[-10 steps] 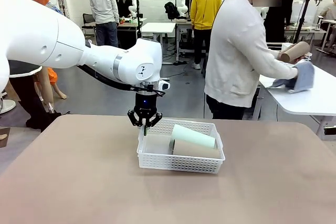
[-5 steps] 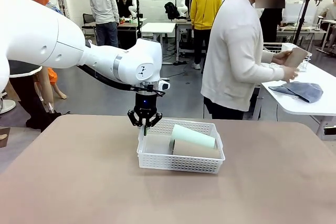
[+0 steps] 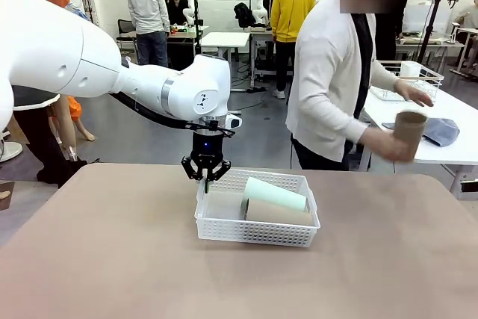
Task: Clean and organize the cups into the basket.
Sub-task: Pick up the Reusable plastic cup from the right side of the table and stack it inside the Organizing basket in the center of the table.
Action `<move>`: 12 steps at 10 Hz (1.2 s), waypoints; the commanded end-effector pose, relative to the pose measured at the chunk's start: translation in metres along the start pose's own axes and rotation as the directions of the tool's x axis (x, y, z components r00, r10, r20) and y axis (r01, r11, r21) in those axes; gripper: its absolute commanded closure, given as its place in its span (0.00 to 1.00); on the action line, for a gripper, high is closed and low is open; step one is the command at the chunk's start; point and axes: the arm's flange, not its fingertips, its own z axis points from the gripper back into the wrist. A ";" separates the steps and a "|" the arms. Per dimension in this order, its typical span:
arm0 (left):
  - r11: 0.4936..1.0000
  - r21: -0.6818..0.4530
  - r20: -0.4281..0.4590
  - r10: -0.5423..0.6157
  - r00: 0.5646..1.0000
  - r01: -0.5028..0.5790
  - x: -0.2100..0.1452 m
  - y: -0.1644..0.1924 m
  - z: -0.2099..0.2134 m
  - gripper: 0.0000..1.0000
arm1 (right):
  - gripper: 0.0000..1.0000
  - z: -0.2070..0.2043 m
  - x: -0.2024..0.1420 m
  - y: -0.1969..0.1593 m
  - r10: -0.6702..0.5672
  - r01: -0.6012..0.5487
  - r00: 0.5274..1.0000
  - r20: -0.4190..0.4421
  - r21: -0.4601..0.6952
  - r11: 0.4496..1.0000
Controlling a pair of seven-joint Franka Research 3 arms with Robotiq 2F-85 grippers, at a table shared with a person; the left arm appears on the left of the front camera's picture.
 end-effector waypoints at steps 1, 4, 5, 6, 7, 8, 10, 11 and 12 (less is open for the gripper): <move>1.000 -0.001 0.002 0.001 1.000 -0.001 0.000 0.001 0.001 0.97 | 0.00 -0.001 0.003 0.000 0.001 -0.001 1.000 -0.006 -0.001 1.000; 1.000 -0.001 0.002 0.001 1.000 -0.001 0.000 0.001 0.001 0.97 | 0.00 -0.001 0.003 0.000 0.001 -0.001 1.000 -0.006 -0.001 1.000; 1.000 -0.001 0.002 0.001 1.000 -0.001 0.000 0.001 0.001 0.97 | 0.00 -0.001 0.003 0.000 0.001 -0.001 1.000 -0.006 -0.001 1.000; 1.000 -0.001 0.002 0.001 1.000 -0.001 0.000 0.001 0.001 0.97 | 0.00 -0.001 0.003 0.000 0.001 -0.001 1.000 -0.006 -0.001 1.000; 1.000 -0.001 0.002 0.001 1.000 -0.001 0.000 0.001 0.001 0.97 | 0.00 -0.001 0.003 0.000 0.001 -0.001 1.000 -0.006 -0.001 1.000; 1.000 -0.001 0.002 0.001 1.000 -0.001 0.000 0.001 0.001 0.97 | 0.00 -0.001 0.003 0.000 0.001 -0.001 1.000 -0.006 -0.001 1.000; 1.000 -0.001 0.002 0.001 1.000 -0.001 0.000 0.001 0.001 0.97 | 0.00 -0.001 0.003 0.000 0.001 -0.001 1.000 -0.006 -0.001 1.000; 1.000 -0.001 0.002 0.001 1.000 -0.001 0.000 0.001 0.001 0.97 | 0.00 0.000 0.000 0.000 0.000 0.000 1.000 0.000 0.000 1.000; 1.000 -0.001 0.002 0.001 1.000 -0.001 0.000 0.001 0.001 0.97 | 0.00 -0.003 -0.010 -0.007 -0.003 0.003 1.000 -0.026 0.000 1.000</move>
